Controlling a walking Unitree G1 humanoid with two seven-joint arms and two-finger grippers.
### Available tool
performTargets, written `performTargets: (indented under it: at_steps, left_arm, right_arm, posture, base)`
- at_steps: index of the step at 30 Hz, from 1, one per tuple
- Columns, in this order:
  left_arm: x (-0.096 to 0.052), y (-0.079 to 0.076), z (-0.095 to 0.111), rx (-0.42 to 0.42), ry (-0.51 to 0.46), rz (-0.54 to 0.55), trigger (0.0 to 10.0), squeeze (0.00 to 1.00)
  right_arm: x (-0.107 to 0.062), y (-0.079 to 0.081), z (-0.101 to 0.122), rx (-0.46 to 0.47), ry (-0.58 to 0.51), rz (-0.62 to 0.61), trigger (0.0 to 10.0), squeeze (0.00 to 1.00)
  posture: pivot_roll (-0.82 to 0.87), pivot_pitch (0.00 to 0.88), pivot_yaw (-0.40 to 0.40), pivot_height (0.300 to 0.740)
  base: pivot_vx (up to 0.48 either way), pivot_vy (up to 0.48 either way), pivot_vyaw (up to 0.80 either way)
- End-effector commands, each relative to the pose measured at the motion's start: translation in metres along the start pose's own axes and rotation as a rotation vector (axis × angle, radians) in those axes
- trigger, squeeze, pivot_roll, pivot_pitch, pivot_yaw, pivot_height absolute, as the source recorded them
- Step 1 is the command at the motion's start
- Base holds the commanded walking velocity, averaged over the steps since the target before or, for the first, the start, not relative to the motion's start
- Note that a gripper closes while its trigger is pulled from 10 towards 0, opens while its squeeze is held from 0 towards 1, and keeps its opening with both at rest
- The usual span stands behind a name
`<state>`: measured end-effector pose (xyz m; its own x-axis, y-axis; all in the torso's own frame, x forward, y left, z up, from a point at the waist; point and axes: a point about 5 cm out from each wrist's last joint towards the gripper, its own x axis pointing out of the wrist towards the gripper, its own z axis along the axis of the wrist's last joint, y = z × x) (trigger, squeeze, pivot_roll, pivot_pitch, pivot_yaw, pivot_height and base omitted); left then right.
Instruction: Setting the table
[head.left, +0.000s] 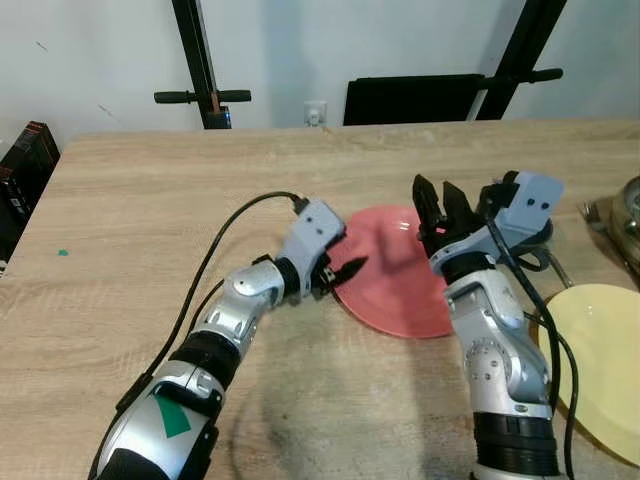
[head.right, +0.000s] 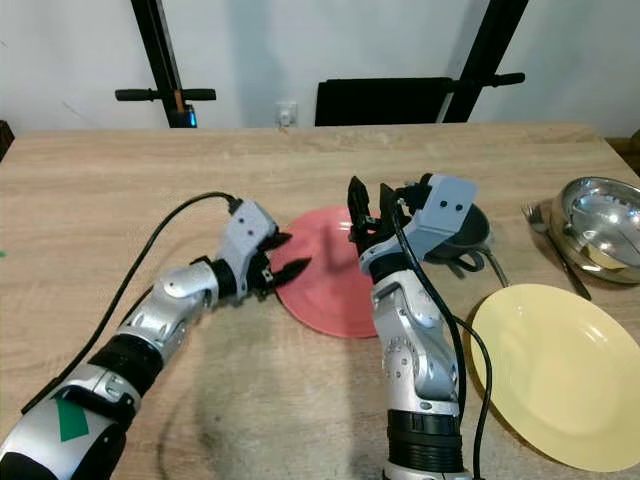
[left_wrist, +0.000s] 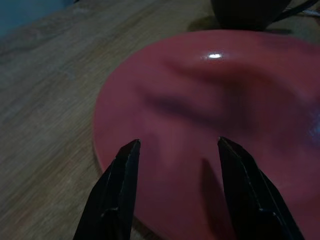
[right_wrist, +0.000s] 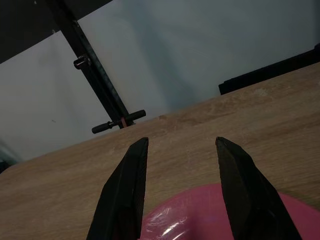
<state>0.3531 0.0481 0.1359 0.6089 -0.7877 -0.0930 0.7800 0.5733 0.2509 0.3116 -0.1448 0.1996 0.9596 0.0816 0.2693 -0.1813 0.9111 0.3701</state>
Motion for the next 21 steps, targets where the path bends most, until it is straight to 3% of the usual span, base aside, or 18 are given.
performTargets:
  at_steps: [1, 3, 4, 5, 7, 10, 14, 17, 21]
  left_arm:
    - [0.0, -0.007, -0.007, 0.05, 0.027, -0.028, 10.0, 0.0]
    - [0.001, -0.008, -0.006, 0.077, 0.023, -0.032, 10.0, 0.0]
    - [0.003, -0.012, -0.006, 0.2, 0.034, -0.05, 10.0, 0.0]
    - [0.003, -0.012, -0.006, 0.2, 0.034, -0.05, 10.0, 0.0]
    - [0.002, -0.016, -0.01, 0.317, 0.064, -0.059, 10.0, 0.0]
    - [-0.001, -0.017, -0.021, 0.376, 0.126, -0.067, 10.0, 0.0]
    - [-0.011, -0.013, -0.04, 0.306, 0.219, -0.044, 10.0, 0.0]
    - [-0.039, -0.004, -0.065, 0.197, 0.283, 0.008, 10.0, 0.0]
    - [-0.051, 0.0, -0.074, 0.158, 0.295, 0.043, 10.0, 0.0]
  right_arm:
    - [-0.002, -0.001, -0.005, 0.009, 0.014, -0.007, 10.0, 0.0]
    - [-0.002, -0.001, -0.006, 0.008, 0.016, -0.006, 10.0, 0.0]
    - [-0.002, -0.001, -0.006, 0.008, 0.017, -0.003, 10.0, 0.0]
    - [-0.002, -0.001, -0.006, 0.008, 0.017, -0.003, 10.0, 0.0]
    - [-0.002, -0.001, -0.006, 0.007, 0.018, -0.002, 10.0, 0.0]
    - [-0.002, -0.001, -0.006, 0.006, 0.018, -0.001, 10.0, 0.0]
    - [-0.002, -0.001, -0.006, 0.005, 0.019, 0.0, 10.0, 0.0]
    - [-0.003, -0.001, -0.007, 0.006, 0.023, 0.001, 10.0, 0.0]
    - [-0.003, 0.0, -0.008, 0.009, 0.029, 0.008, 10.0, 0.0]
  posture:
    - [-0.15, 0.051, 0.044, 0.74]
    - [-0.15, 0.051, 0.044, 0.74]
    - [-0.15, 0.051, 0.043, 0.74]
    - [-0.15, 0.051, 0.043, 0.74]
    - [-0.15, 0.05, 0.042, 0.74]
    - [-0.15, 0.05, 0.042, 0.74]
    - [-0.15, 0.05, 0.043, 0.74]
    - [-0.14, 0.051, 0.048, 0.74]
    - [-0.13, 0.052, 0.05, 0.74]
  base:
    - [0.0, 0.0, 0.0]
    - [0.0, 0.0, 0.0]
    - [0.0, 0.0, 0.0]
    - [0.0, 0.0, 0.0]
    - [0.0, 0.0, 0.0]
    - [0.0, 0.0, 0.0]
    - [0.0, 0.0, 0.0]
    - [0.0, 0.0, 0.0]
    - [0.0, 0.0, 0.0]
